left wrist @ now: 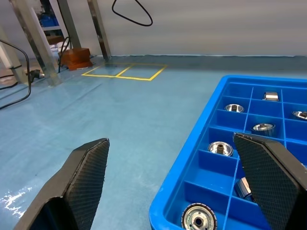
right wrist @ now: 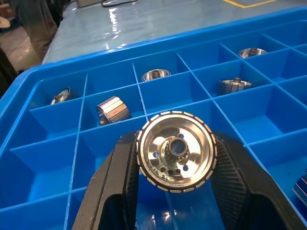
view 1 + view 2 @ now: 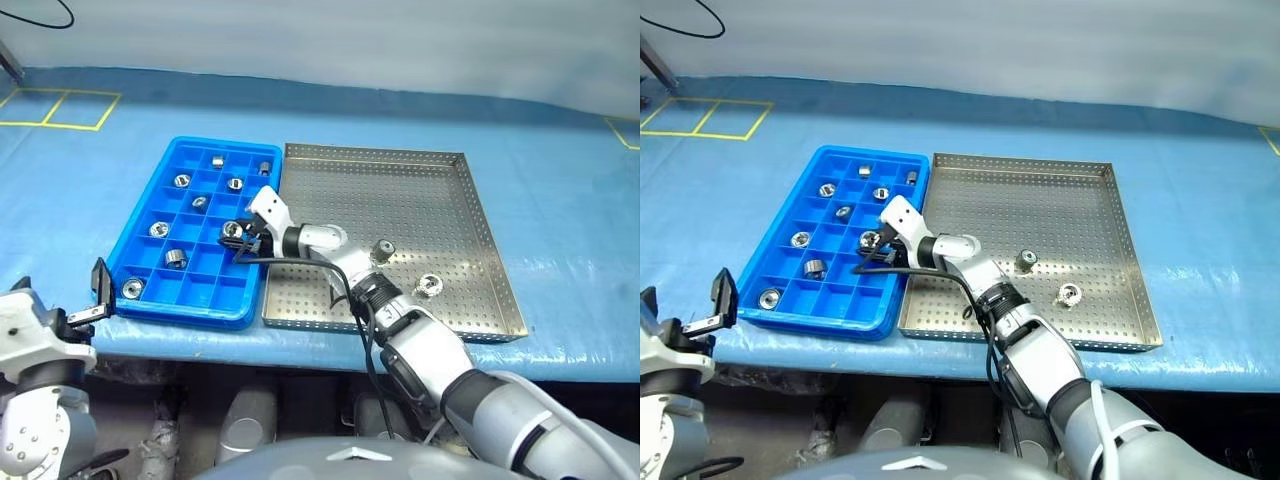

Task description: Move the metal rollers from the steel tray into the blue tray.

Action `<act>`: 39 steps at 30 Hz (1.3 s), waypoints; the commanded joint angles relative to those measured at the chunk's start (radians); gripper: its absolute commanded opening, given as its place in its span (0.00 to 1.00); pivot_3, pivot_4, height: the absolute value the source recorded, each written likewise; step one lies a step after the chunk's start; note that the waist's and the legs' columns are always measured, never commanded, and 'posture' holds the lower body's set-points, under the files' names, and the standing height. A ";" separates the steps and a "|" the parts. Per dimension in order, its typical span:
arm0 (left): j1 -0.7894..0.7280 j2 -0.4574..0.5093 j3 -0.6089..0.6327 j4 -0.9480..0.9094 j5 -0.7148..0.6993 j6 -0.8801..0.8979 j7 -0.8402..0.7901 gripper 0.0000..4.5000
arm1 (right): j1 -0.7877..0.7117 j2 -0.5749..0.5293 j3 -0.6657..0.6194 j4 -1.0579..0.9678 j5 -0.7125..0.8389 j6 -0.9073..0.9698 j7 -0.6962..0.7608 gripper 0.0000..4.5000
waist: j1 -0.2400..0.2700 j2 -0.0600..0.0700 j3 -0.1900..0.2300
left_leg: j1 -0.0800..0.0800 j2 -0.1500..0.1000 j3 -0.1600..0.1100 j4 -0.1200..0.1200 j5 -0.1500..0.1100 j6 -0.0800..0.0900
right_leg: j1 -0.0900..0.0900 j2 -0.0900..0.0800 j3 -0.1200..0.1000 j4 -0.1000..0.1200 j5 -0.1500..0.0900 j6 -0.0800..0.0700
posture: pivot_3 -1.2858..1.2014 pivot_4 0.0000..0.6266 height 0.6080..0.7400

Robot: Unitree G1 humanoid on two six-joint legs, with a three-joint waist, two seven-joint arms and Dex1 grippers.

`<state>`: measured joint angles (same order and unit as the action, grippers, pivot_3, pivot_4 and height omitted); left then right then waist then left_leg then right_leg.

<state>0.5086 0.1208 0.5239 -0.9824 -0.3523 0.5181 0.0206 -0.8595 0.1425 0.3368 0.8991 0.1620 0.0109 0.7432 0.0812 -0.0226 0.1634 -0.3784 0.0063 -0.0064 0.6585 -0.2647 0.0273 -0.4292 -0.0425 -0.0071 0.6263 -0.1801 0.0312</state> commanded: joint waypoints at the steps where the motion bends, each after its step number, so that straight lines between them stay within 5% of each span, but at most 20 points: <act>1: -0.025 0.020 -0.029 -0.022 0.017 -0.009 -0.005 1.00 | -0.117 0.226 0.004 0.016 -0.011 -0.008 -0.008 0.38 | 0.003 0.000 0.000 | 0.000 0.002 0.000 0.000 0.000 -0.001 | 0.000 0.002 0.000 0.000 0.000 -0.001 | 0.67 0.24 1.00; 23: -0.002 -0.025 -0.113 -0.001 0.057 -0.051 -0.010 1.00 | -0.190 0.233 0.116 -0.264 0.000 0.116 0.082 0.38 | 0.030 0.001 0.002 | -0.003 0.010 -0.010 -0.001 -0.009 -0.018 | -0.001 0.016 -0.007 0.001 -0.009 -0.015 | 0.68 0.24 1.00; 39: 0.108 -0.088 -0.158 -0.035 0.089 -0.102 -0.007 1.00 | -0.306 0.253 0.075 0.116 -0.063 -0.022 0.008 0.38 | 0.076 0.001 0.006 | -0.004 0.011 -0.012 -0.001 -0.009 -0.019 | -0.002 0.018 -0.011 0.001 -0.011 -0.017 | 0.72 0.24 1.00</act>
<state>0.6095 0.0385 0.3697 -0.9736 -0.2763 0.4459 0.0140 -1.1230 0.1651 0.4384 0.9952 0.0920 0.0179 0.7563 0.1568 -0.0215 0.1689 -0.3820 0.0170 -0.0194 0.6575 -0.2735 0.0080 -0.4308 -0.0247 -0.0182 0.6270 -0.1913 0.0137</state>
